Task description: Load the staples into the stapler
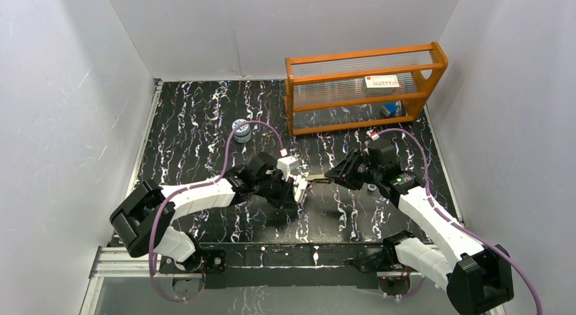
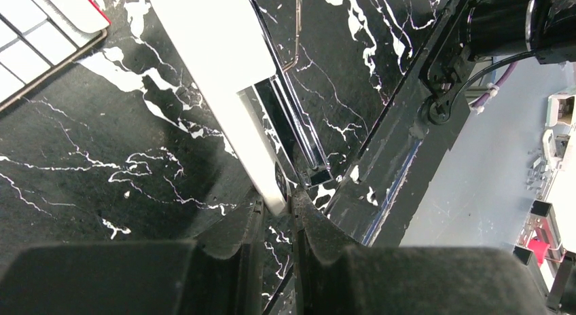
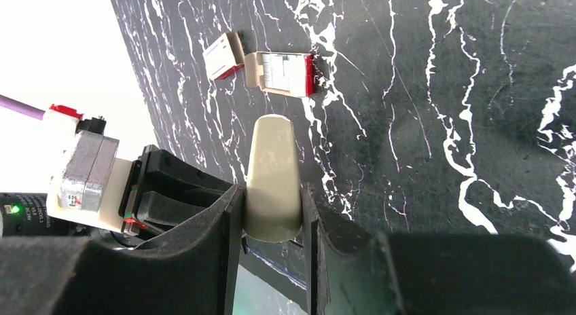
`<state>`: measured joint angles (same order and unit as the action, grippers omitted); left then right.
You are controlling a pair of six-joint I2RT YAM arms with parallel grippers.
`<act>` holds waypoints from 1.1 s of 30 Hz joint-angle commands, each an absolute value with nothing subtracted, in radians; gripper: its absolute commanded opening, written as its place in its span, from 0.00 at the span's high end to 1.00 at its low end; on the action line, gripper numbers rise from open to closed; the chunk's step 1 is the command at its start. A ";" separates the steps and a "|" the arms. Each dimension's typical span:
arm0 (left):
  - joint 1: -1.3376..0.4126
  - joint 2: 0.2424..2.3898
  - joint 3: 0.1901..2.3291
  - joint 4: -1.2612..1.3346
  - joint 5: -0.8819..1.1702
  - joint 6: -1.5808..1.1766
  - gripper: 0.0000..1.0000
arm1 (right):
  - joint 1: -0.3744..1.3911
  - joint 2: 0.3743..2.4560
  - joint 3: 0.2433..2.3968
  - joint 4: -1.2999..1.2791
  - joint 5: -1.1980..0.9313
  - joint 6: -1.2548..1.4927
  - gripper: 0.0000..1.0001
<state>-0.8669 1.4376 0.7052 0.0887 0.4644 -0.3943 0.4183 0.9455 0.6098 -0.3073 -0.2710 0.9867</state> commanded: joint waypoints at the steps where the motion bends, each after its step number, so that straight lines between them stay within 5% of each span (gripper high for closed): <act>1: -0.890 1.368 0.704 0.141 0.606 -0.340 1.00 | 0.417 0.972 0.599 -0.154 -0.338 1.010 0.68; 15: -0.890 1.461 0.895 0.015 0.412 -0.616 1.00 | 0.417 1.033 0.565 -0.114 -0.408 0.988 0.68; 33: -0.890 1.604 1.008 0.045 0.425 -0.760 1.00 | 0.425 1.111 0.513 0.030 -0.611 0.960 0.65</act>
<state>-0.8715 1.6032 0.9466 -0.0471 0.3534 -0.7208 0.4126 1.0855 0.5079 -0.0883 -0.5205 0.9920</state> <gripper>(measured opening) 0.130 0.411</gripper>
